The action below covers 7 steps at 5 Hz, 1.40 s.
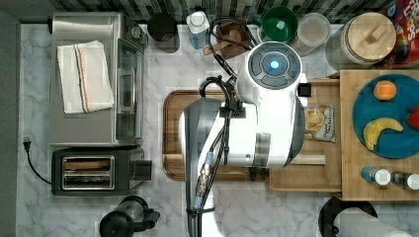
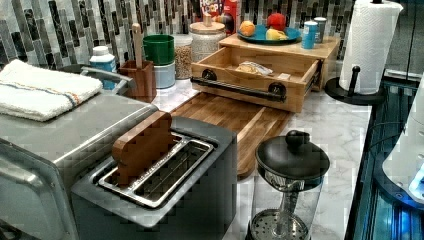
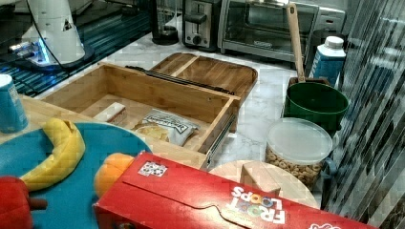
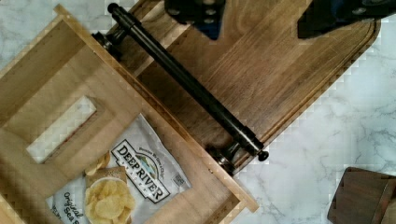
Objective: Close the drawer.
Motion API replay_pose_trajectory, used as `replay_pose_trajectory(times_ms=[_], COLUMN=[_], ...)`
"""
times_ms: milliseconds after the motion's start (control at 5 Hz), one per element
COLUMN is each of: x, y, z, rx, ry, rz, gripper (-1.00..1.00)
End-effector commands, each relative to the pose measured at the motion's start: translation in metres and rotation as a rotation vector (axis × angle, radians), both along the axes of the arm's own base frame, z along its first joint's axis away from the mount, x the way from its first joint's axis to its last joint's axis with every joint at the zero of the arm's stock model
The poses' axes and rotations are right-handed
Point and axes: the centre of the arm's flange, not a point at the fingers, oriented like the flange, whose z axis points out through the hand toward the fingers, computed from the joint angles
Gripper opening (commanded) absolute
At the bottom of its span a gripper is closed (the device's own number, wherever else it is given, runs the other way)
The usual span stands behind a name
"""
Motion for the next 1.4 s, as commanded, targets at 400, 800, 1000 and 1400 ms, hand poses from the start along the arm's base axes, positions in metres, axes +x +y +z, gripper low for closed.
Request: replay_pose_trajectory(times_ms=[400,800,1000,1400], x=[0.000,-0.020,-0.027,-0.037], y=[-0.003,0.055,0.083,0.095], z=[-0.002,-0.030,-0.041,-0.067], rx=[0.000,0.044,0.046,0.106], ry=[0.002,-0.055,-0.051,-0.008], rz=[0.005,0.415,0.581,0.801], gripper=[-1.00,1.00,1.00,-1.00])
